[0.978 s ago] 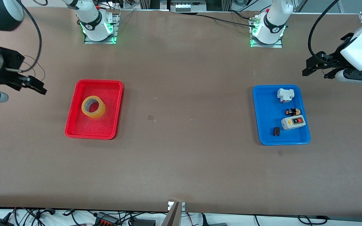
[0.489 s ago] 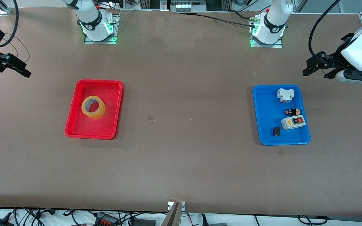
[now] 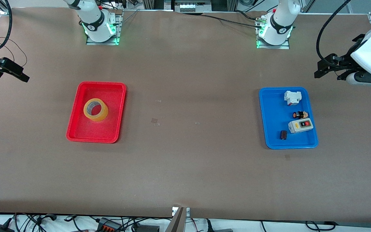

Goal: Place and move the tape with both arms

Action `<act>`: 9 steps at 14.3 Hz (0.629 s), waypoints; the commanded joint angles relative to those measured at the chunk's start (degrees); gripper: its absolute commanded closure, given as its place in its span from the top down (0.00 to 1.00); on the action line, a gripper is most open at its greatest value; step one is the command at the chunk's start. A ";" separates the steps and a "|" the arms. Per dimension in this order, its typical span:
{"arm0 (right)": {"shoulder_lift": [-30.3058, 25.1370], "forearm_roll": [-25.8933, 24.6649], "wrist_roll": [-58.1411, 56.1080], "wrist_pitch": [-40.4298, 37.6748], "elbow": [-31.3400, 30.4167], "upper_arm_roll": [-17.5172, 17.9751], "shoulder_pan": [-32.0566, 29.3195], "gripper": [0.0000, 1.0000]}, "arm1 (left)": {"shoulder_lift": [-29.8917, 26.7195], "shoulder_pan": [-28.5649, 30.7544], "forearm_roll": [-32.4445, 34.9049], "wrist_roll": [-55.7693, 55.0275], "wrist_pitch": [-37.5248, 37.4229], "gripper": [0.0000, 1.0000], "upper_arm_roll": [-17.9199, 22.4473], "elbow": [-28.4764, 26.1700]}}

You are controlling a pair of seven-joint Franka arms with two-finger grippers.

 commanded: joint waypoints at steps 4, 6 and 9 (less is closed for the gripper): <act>0.08 1.22 -3.29 -0.92 -0.26 0.47 0.12 0.98 | -1.17 0.27 1.25 1.14 -0.44 1.00 -0.04 -0.75; 0.08 1.22 -3.29 -0.92 -0.26 0.56 0.12 0.98 | -1.17 0.18 1.42 1.14 -0.44 1.00 -0.13 -0.75; -0.01 1.31 -3.29 -1.01 -0.26 0.56 0.21 0.98 | -1.17 0.09 1.42 1.14 -0.53 1.00 -0.21 -0.75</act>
